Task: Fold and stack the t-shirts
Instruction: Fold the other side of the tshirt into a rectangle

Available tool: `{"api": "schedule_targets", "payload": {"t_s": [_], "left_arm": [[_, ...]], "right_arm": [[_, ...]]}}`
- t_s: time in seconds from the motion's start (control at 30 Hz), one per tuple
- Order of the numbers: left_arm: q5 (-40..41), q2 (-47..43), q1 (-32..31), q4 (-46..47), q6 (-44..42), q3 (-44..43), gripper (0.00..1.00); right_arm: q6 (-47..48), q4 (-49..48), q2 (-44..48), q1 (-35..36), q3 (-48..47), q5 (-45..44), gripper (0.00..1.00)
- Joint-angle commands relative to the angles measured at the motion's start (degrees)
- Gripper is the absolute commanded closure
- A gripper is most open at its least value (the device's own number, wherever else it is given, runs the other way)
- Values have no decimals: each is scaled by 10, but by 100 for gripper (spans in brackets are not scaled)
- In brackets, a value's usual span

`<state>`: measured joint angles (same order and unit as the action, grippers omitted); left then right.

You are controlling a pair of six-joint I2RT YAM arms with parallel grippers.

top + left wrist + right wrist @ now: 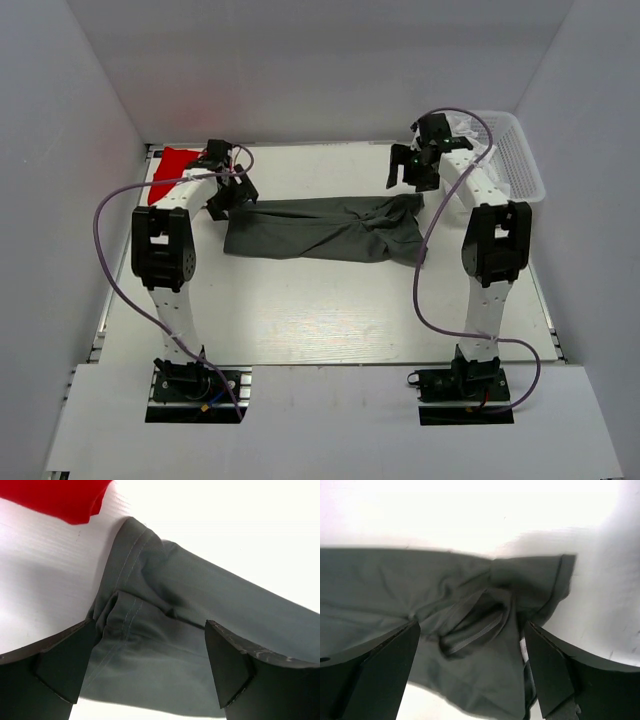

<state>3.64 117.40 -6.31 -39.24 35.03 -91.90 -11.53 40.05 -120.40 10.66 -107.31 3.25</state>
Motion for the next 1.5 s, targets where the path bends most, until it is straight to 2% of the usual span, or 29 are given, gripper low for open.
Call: {"api": "schedule_targets", "payload": {"t_s": [0.0, 0.2, 0.3, 0.43, 0.7, 0.87, 1.1, 1.27, 1.47], "left_arm": [[-13, -64, 3, -11, -21, -21, 0], [-86, -107, -7, 37, -44, 20, 0], [-163, -121, -7, 86, -50, 65, 0], [-177, -108, -7, 92, -50, 89, 0], [-195, -107, -7, 124, -56, 130, 0], [-196, -107, -7, 119, -56, 130, 0], [-184, -127, -7, 97, -56, 131, 0], [-166, -149, -7, 72, -67, 138, 0], [-173, -128, -7, 65, -73, 96, 0]], "right_arm": [[22, -5, 70, 2, 40, 63, 10], [-11, -73, 175, 3, 226, 183, 10], [-41, -113, 217, 5, 319, 200, 10], [-50, -132, 211, 11, 348, 204, 10], [-65, -189, 111, 19, 274, 226, 10], [-82, -214, 51, 24, 206, 228, 10], [-143, -301, -33, 32, 106, 250, 10], [-124, -241, -73, 30, 27, 230, 10], [-60, -129, 6, 29, 48, 121, 10]]}}
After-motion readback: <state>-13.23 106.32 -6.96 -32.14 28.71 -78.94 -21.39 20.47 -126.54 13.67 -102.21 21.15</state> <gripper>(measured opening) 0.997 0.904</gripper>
